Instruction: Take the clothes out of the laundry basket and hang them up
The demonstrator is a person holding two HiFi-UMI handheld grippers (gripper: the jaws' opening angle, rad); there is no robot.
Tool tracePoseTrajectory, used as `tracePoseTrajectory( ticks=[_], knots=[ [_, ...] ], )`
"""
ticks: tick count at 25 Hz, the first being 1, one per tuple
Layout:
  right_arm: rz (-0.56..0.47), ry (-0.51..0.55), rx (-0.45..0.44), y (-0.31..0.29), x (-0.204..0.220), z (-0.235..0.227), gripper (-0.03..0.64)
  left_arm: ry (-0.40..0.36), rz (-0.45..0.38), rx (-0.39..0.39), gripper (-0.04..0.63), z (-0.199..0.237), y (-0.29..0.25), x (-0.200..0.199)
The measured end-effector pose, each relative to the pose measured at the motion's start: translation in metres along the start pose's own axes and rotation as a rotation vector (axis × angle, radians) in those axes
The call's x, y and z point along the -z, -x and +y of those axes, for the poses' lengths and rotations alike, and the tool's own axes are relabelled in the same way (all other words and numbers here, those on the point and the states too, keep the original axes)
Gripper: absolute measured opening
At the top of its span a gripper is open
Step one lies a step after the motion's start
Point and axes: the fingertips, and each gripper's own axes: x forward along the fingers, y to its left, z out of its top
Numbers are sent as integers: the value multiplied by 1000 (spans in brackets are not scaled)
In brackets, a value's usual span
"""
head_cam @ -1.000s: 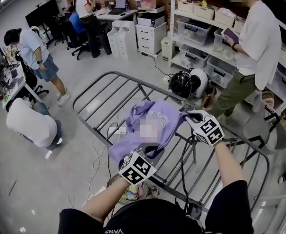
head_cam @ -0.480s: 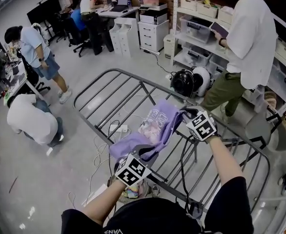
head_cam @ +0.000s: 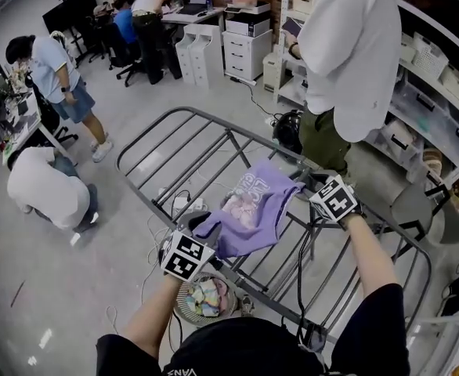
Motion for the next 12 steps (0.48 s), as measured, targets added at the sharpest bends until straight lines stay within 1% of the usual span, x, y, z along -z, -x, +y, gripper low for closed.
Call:
tracePoseTrajectory(
  ticks=[2,5,9,12],
  knots=[
    [16,-4,0,2,4,-4,178,3,8,-9,109,11,-4,0],
    [55,-1,6,10,12,-15,187,0,10,9,121,15,-14,-2],
    [111,11,19,20,21,-36,198,-5,49,38,133,14,-31,-1],
    [154,24,47,27,24,-54,198,-21,87,72,140,11,-46,1]
  ],
)
